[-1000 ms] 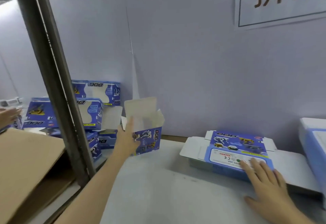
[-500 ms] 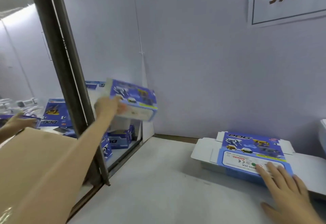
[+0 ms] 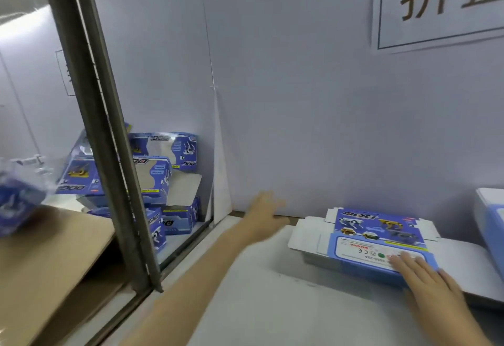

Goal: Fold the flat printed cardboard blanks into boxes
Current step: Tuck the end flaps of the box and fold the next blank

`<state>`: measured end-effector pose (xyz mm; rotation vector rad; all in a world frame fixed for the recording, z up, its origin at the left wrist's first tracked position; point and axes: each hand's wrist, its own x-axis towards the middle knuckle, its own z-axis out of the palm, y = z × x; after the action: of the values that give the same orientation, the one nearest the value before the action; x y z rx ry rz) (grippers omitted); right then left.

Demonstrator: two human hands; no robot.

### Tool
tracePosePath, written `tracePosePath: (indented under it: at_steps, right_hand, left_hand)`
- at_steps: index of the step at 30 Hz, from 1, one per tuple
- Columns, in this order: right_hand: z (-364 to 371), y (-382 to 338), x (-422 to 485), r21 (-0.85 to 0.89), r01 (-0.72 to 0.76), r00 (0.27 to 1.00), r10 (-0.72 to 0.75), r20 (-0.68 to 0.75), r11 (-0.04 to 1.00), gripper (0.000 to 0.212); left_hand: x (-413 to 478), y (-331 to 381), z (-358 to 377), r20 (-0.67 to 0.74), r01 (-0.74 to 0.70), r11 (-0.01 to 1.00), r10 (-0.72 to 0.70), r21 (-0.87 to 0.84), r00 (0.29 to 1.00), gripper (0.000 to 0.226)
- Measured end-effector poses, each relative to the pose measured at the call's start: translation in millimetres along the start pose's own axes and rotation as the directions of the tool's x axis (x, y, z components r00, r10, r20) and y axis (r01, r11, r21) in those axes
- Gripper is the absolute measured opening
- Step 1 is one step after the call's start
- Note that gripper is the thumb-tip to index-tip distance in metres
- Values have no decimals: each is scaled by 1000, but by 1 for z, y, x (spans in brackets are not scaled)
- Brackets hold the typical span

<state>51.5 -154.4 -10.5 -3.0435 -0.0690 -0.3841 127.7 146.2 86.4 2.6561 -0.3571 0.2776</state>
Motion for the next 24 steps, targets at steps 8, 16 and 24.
tracePosePath:
  at_steps: [8,16,24]
  right_hand:
    - [2,11,-24,30,201,898,-171,-406,979,82]
    - [-5,15,-31,244,252,899,-133,-417,936,33]
    - [-55,8,-26,435,85,980,4,-201,896,36]
  left_hand:
    - [-40,85,125,115,-322,900,301,295,947,59]
    - [-34,94,138,192,-323,892,274,315,942,54]
    - [-40,104,99,-122,-389,879,433,275,893,48]
